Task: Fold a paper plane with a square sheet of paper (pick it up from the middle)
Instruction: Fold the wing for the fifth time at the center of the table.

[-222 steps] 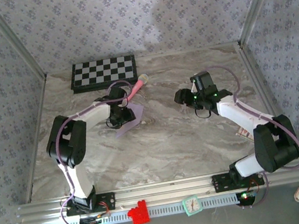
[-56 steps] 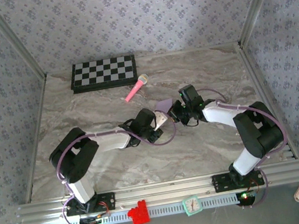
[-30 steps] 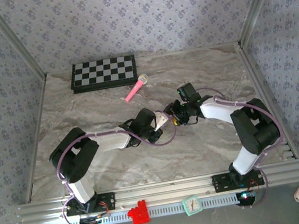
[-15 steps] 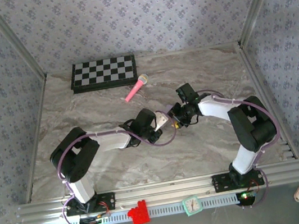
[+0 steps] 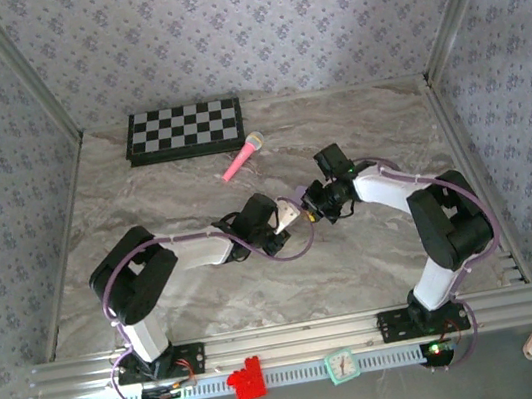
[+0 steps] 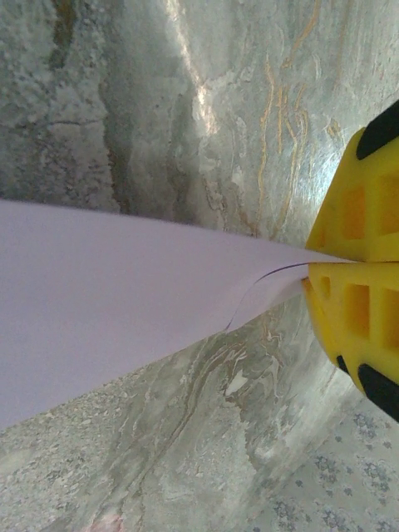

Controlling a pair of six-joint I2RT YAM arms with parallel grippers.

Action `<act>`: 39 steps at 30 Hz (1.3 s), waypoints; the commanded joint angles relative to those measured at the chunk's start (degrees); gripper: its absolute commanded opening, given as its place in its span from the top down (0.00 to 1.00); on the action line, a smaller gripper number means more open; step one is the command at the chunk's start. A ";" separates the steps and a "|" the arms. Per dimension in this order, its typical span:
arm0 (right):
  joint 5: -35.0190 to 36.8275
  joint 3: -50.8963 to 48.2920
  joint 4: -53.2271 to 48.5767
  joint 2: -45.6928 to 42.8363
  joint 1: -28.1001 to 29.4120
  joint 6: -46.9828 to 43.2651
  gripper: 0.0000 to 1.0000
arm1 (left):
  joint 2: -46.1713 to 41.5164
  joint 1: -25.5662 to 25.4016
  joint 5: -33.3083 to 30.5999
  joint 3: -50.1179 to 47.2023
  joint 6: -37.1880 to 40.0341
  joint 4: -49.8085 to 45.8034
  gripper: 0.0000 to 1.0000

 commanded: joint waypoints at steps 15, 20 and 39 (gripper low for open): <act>-2.34 1.52 -2.65 1.35 -0.65 -0.33 0.89 | 1.62 -0.53 1.78 0.65 1.09 1.61 0.86; -1.73 1.76 -3.42 1.04 -1.21 -1.66 0.67 | 1.89 -0.50 2.49 1.08 0.48 0.53 0.93; 5.80 0.92 -7.14 -7.75 -9.49 -16.89 0.32 | 5.04 3.04 12.88 10.31 -12.11 -14.40 1.00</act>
